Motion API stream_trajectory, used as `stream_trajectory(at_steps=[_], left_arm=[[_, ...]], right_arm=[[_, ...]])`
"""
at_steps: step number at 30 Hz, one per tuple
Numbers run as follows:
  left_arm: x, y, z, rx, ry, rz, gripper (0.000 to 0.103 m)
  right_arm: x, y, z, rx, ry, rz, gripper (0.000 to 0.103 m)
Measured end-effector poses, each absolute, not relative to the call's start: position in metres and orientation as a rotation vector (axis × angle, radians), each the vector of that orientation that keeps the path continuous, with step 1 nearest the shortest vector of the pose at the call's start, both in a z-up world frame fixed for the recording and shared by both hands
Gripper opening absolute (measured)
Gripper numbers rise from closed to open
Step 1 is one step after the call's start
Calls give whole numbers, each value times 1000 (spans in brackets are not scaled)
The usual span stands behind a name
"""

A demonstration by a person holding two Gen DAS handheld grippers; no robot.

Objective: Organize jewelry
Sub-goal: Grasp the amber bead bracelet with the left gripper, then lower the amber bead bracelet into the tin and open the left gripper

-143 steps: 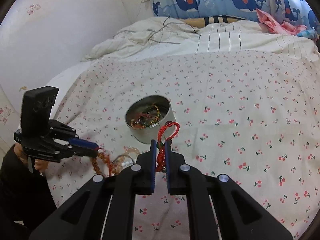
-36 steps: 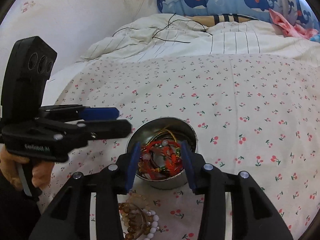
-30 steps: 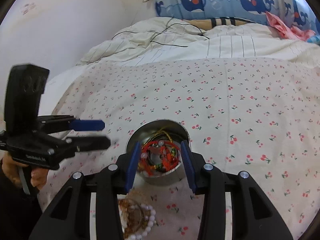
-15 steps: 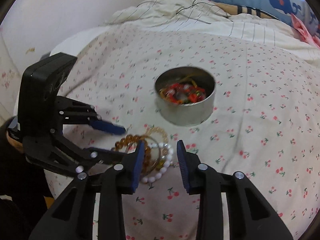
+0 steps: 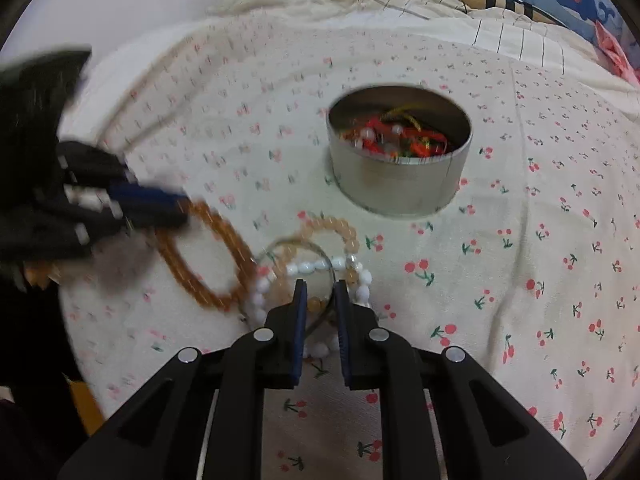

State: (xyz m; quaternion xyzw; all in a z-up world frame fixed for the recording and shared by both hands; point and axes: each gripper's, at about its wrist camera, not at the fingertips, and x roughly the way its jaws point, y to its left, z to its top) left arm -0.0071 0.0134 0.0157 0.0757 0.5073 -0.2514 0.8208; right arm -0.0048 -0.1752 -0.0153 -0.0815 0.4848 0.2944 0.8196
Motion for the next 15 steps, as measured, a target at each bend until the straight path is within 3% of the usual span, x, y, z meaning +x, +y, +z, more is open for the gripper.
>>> stream_trajectory(at_steps=[3, 7, 15], left_arm=[[-4, 18, 8, 166, 1103, -506, 10], [1, 14, -1, 175, 1128, -494, 10], [1, 7, 35, 157, 1021, -552, 10]], right_arm=[[-7, -168, -15, -217, 1011, 613, 14], [-13, -164, -7, -257, 978, 624, 4], [-18, -197, 34, -109, 850, 640, 4]])
